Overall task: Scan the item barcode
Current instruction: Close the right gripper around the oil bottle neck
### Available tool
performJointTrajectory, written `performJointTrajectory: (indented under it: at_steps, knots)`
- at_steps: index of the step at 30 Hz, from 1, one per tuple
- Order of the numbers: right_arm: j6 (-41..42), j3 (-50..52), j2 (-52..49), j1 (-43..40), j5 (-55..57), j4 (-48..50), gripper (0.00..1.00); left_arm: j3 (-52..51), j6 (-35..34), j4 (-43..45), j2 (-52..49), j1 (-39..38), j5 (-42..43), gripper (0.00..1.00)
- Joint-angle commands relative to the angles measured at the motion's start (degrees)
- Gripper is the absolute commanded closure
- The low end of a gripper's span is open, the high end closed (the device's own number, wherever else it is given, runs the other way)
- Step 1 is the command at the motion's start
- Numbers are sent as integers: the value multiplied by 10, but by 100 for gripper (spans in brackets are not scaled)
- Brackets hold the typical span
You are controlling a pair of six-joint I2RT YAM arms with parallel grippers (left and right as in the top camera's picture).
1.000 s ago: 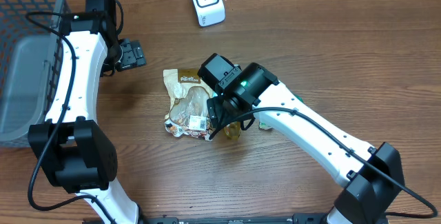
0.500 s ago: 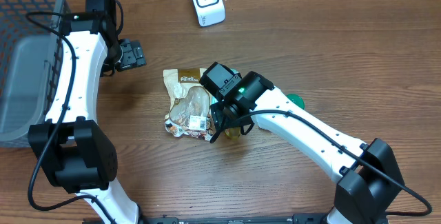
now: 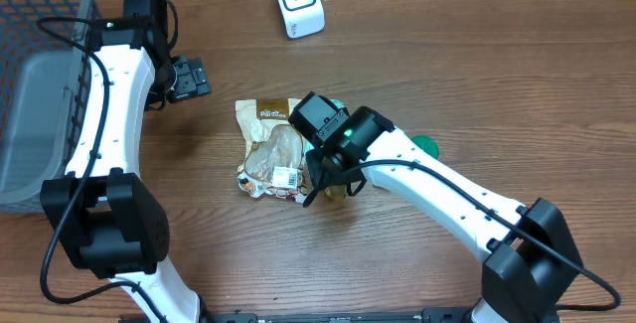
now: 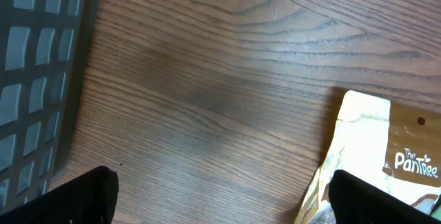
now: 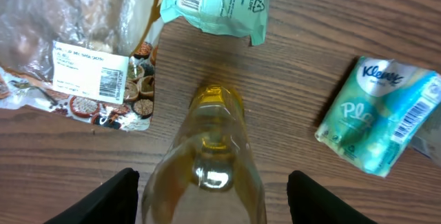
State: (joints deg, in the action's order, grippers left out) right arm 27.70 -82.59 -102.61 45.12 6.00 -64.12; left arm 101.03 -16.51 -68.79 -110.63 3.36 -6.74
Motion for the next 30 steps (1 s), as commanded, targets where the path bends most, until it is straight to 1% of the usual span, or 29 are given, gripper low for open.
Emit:
performJointTrajectory:
  at_steps: [1,4,9,25,30]
  knots:
    - [8,10,2,-2,4,10,34,9,2,1,9,-4,-7,0]
    - [9,10,3,-2,4,21,38,9,2,1,9,-4,-7,0]
    - [9,7,3,-2,3,19,41,9,2,1,9,-4,-7,0]
    - [9,9,3,-1,4,8,42,9,2,1,9,-4,-7,0]
    - [9,9,3,-1,3,6,46,9,2,1,9,-4,-7,0]
